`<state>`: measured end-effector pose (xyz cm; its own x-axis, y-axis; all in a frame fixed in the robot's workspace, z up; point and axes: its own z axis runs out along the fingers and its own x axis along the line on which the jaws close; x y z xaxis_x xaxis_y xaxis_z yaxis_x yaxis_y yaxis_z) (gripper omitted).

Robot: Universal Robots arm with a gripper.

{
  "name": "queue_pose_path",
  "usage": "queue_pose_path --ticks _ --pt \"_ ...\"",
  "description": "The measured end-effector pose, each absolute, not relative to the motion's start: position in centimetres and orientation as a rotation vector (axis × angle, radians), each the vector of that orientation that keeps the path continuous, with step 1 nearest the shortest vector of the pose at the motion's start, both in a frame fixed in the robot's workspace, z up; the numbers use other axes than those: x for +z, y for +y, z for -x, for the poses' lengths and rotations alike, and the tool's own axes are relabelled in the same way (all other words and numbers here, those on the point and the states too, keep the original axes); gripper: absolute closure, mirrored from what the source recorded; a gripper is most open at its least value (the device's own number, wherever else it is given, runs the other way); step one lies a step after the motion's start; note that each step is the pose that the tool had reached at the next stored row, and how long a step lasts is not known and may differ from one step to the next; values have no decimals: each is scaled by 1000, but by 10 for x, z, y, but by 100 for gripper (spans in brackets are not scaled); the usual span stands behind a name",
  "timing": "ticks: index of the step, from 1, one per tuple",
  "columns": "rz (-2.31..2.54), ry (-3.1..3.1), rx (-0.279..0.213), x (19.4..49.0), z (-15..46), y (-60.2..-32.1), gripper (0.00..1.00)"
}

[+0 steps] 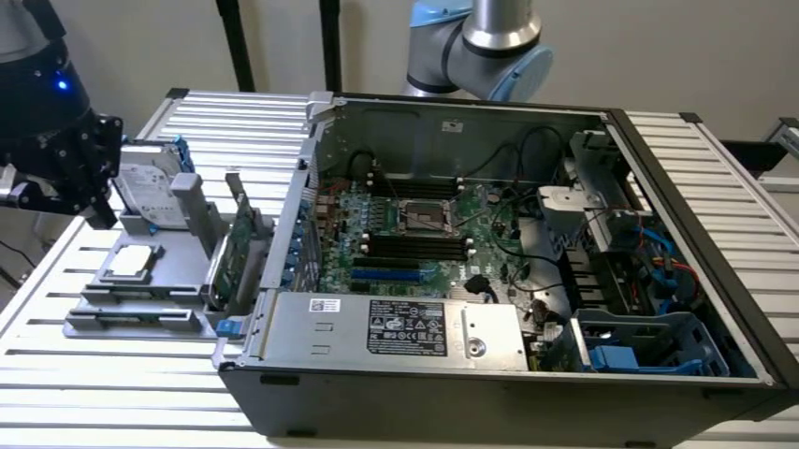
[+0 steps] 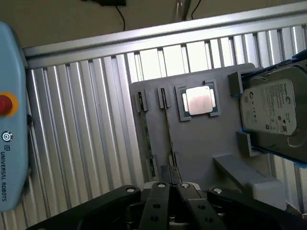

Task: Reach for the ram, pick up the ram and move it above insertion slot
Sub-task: 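Pick up the ram and move it above insertion slot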

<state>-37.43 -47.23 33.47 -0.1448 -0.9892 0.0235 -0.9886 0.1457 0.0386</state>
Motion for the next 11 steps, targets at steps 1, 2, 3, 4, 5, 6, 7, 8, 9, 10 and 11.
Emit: queue_pose_path --ticks 1,2,3,4,5,6,7,8,9,10,11 --pt "-2046 -2327 -21 335 374 -472 89" --pt "-2066 -2309 -22 335 374 -472 89" --pt "-2083 -2297 -25 334 374 -472 89" --pt "-2096 -2292 -31 334 375 -472 89" --pt "-2104 -2292 -40 334 375 -473 89" --pt "-2113 -2296 -53 333 375 -474 89" --pt "-2121 -2302 -68 333 375 -475 89" --pt "-2127 -2306 -80 333 376 -476 89" --pt "-2130 -2308 -84 333 376 -478 89" --pt "-2129 -2308 -84 333 376 -478 89" --pt "-2129 -2308 -84 333 376 -478 89"
